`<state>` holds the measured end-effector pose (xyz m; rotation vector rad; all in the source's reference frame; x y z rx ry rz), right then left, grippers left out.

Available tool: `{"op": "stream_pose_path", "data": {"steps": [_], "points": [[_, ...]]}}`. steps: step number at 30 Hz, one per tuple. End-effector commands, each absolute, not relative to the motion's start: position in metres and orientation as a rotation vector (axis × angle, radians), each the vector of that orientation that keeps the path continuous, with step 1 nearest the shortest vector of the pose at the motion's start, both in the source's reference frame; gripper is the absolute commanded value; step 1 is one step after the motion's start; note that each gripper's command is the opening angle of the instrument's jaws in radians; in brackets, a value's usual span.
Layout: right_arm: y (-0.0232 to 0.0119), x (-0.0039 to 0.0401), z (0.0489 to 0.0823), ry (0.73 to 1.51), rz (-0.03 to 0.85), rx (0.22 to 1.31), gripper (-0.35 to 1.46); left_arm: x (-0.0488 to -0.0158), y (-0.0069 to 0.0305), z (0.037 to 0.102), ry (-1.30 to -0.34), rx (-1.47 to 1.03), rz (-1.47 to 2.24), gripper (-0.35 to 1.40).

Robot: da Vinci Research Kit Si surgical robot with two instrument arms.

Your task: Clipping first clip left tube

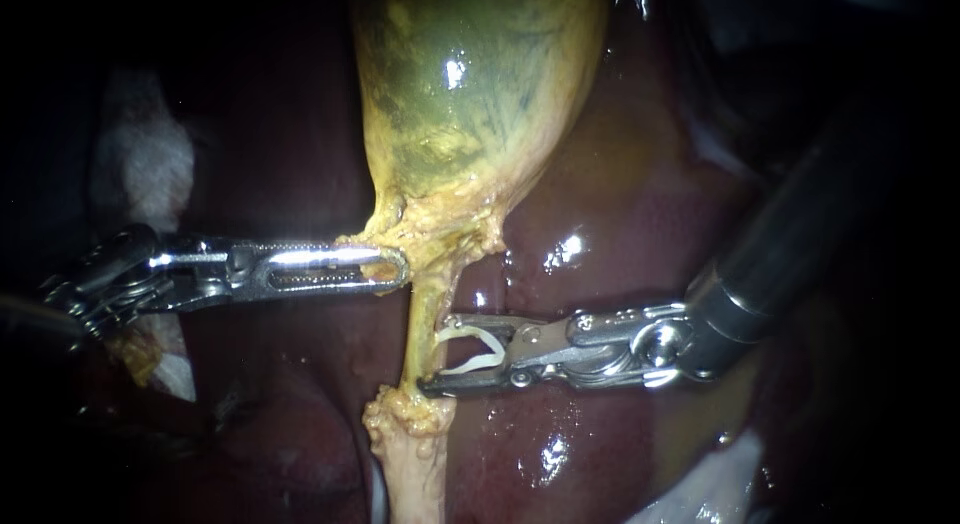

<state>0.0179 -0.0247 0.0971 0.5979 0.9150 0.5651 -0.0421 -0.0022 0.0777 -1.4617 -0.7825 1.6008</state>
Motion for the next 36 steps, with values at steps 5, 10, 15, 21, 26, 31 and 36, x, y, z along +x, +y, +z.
{"op": "stream_pose_path", "data": {"steps": [5, 10, 15, 21, 26, 31, 36], "points": [[-0.0252, 0.0187, 0.0977, 0.909, 0.581, 0.603, 0.59, -0.0422, -0.0022, 0.0776, -0.783, -1.462, 1.601, -0.35], [-0.0254, 0.0187, 0.0978, 0.906, 0.590, 0.607, 0.59, -0.0422, -0.0021, 0.0775, -0.783, -1.461, 1.601, -0.35], [-0.0255, 0.0181, 0.0976, 0.905, 0.591, 0.613, 0.59, -0.0421, -0.0021, 0.0776, -0.784, -1.462, 1.601, -0.35], [-0.0259, 0.0174, 0.0971, 0.902, 0.598, 0.623, 0.59, -0.0414, -0.0021, 0.0778, -0.780, -1.461, 1.602, -0.35], [-0.0260, 0.0172, 0.0962, 0.898, 0.609, 0.633, 0.59, -0.0408, -0.0019, 0.0780, -0.764, -1.457, 1.599, -0.35], [-0.0259, 0.0170, 0.0949, 0.898, 0.611, 0.640, 0.59, -0.0404, -0.0017, 0.0784, -0.753, -1.440, 1.617, -0.35], [-0.0258, 0.0172, 0.0944, 0.897, 0.613, 0.642, 0.59, -0.0399, -0.0018, 0.0786, -0.746, -1.434, 1.621, -0.35]]}}
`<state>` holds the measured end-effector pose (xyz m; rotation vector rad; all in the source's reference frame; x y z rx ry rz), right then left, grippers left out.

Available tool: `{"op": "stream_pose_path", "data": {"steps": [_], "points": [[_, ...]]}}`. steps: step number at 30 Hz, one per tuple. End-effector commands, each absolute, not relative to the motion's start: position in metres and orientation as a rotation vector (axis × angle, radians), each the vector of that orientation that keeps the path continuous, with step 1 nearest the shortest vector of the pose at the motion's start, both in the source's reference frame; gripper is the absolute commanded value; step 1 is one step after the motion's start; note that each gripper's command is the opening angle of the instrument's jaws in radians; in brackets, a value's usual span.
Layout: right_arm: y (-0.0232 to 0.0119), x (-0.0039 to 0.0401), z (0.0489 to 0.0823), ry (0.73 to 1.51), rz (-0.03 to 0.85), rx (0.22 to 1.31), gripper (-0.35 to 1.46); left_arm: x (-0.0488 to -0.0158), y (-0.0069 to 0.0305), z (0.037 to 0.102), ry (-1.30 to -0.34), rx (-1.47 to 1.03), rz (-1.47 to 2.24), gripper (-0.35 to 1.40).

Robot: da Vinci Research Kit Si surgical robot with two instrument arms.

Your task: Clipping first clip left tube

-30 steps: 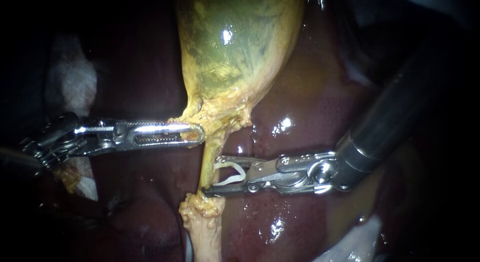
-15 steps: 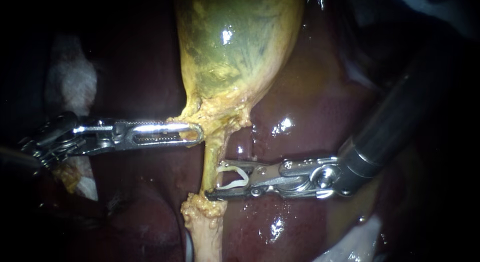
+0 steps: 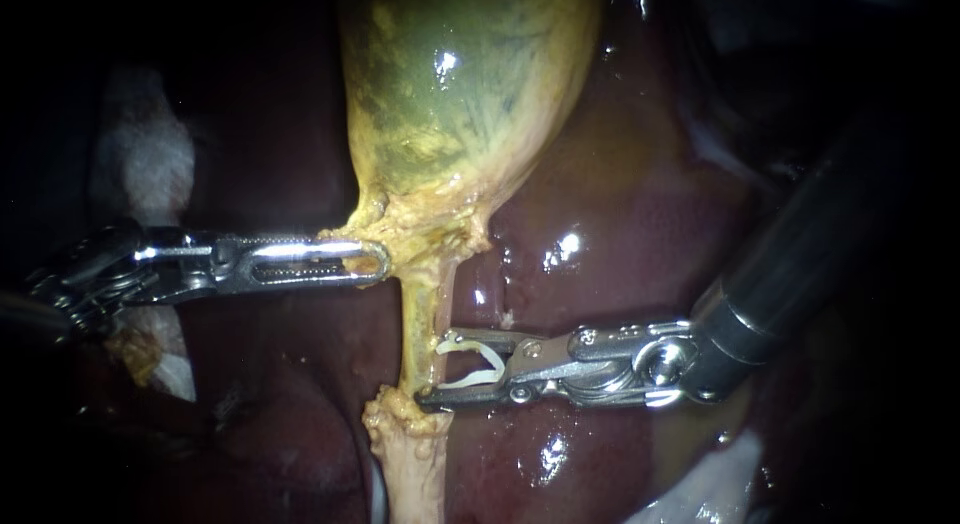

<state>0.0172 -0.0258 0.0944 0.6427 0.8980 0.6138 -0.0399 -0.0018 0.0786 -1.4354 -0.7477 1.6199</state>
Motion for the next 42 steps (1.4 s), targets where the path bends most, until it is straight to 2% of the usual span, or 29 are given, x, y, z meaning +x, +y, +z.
{"op": "stream_pose_path", "data": {"steps": [1, 14, 27, 36, 42], "points": [[-0.0258, 0.0173, 0.0945, 0.897, 0.614, 0.642, 0.59, -0.0399, -0.0019, 0.0786, -0.747, -1.432, 1.623, -0.35], [-0.0255, 0.0189, 0.0960, 0.895, 0.626, 0.632, 0.58, -0.0365, -0.0032, 0.0779, -0.734, -1.421, 1.639, -0.35], [-0.0256, 0.0198, 0.0962, 0.883, 0.661, 0.645, 0.58, -0.0367, -0.0036, 0.0778, -0.730, -1.420, 1.640, -0.35], [-0.0255, 0.0188, 0.0932, 0.869, 0.699, 0.683, 0.56, -0.0369, -0.0035, 0.0792, -0.719, -1.420, 1.644, -0.35], [-0.0262, 0.0204, 0.0937, 0.868, 0.699, 0.679, 0.57, -0.0370, -0.0038, 0.0798, -0.715, -1.421, 1.648, -0.35]]}}
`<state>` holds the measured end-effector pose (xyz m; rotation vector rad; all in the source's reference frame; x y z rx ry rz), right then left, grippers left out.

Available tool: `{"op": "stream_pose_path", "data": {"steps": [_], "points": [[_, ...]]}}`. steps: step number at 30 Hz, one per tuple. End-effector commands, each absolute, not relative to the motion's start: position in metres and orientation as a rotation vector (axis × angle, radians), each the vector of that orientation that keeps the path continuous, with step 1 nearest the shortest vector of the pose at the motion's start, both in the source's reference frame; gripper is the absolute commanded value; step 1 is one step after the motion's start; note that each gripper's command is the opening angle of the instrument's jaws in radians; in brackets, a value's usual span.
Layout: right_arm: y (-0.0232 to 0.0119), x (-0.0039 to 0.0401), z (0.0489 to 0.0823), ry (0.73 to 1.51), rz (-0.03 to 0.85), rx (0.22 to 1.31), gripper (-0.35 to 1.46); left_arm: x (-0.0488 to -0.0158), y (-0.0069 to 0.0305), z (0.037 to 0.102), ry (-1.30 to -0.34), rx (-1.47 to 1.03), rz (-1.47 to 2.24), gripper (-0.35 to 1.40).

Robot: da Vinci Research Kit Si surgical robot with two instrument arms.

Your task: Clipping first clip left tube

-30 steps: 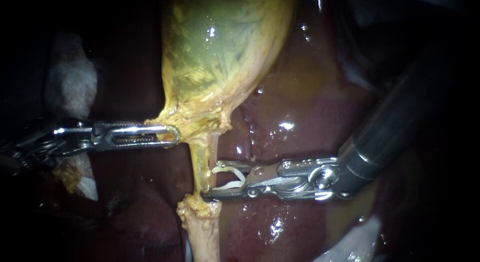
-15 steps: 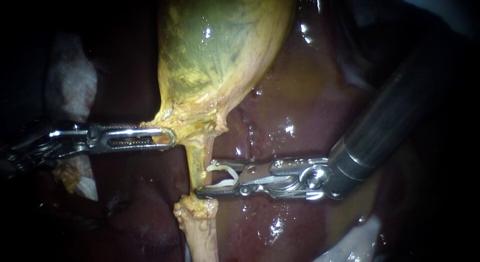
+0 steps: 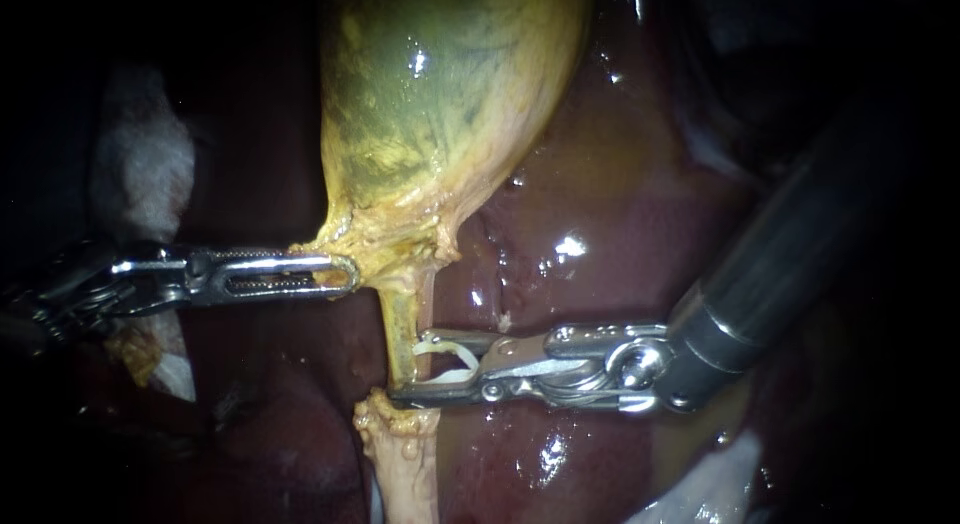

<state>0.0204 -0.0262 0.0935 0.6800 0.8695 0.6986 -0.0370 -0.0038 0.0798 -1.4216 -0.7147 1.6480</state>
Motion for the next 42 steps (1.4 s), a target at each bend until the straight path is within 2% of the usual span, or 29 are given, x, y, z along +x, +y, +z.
{"op": "stream_pose_path", "data": {"steps": [1, 14, 24, 32, 42], "points": [[-0.0262, 0.0207, 0.0939, 0.868, 0.699, 0.677, 0.58, -0.0370, -0.0039, 0.0797, -0.715, -1.421, 1.648, -0.35], [-0.0268, 0.0209, 0.0967, 0.870, 0.691, 0.662, 0.58, -0.0366, -0.0051, 0.0778, -0.718, -1.418, 1.644, -0.35], [-0.0266, 0.0221, 0.0971, 0.878, 0.699, 0.658, 0.59, -0.0350, -0.0056, 0.0765, -0.725, -1.422, 1.648, -0.35], [-0.0267, 0.0232, 0.0977, 0.897, 0.704, 0.659, 0.59, -0.0350, -0.0057, 0.0760, -0.726, -1.420, 1.646, -0.35], [-0.0286, 0.0238, 0.1009, 0.899, 0.684, 0.641, 0.60, -0.0351, -0.0056, 0.0755, -0.724, -1.422, 1.648, -0.35]]}}
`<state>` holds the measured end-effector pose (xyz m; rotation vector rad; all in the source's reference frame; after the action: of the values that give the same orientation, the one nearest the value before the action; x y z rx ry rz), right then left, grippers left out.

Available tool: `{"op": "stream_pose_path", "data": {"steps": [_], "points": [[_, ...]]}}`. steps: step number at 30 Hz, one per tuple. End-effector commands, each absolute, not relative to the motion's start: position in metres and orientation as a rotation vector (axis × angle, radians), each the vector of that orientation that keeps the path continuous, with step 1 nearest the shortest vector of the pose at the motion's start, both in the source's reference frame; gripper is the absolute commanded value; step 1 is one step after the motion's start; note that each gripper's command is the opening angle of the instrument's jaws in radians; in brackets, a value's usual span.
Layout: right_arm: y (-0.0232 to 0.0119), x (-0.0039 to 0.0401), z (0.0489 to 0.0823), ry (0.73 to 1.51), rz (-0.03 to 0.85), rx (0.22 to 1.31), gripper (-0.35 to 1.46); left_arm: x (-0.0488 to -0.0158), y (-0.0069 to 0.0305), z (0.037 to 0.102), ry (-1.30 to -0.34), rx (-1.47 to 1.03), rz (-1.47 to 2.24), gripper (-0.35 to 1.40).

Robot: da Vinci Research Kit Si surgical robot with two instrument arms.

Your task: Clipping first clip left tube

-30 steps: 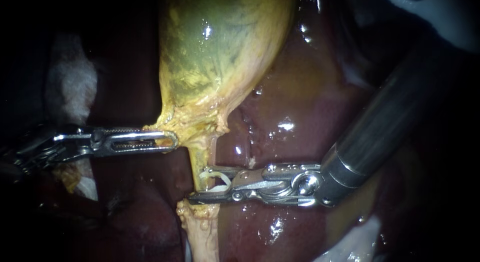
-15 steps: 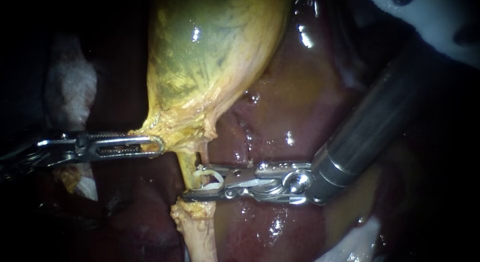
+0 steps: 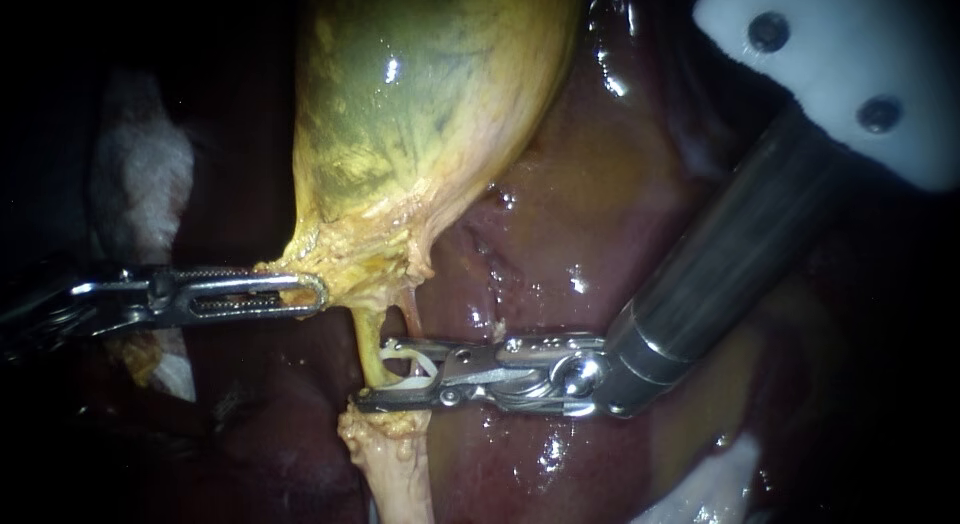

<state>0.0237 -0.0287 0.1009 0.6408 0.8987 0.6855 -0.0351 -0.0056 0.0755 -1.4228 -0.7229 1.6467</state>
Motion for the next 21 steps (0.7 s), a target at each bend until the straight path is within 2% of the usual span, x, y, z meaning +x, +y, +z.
{"op": "stream_pose_path", "data": {"steps": [1, 21], "points": [[-0.0287, 0.0239, 0.1010, 0.899, 0.684, 0.640, 0.60, -0.0351, -0.0055, 0.0755, -0.724, -1.422, 1.647, -0.35], [-0.0287, 0.0267, 0.1010, 0.875, 0.761, 0.666, 0.58, -0.0362, -0.0053, 0.0754, -0.714, -1.420, 1.651, -0.35]]}}
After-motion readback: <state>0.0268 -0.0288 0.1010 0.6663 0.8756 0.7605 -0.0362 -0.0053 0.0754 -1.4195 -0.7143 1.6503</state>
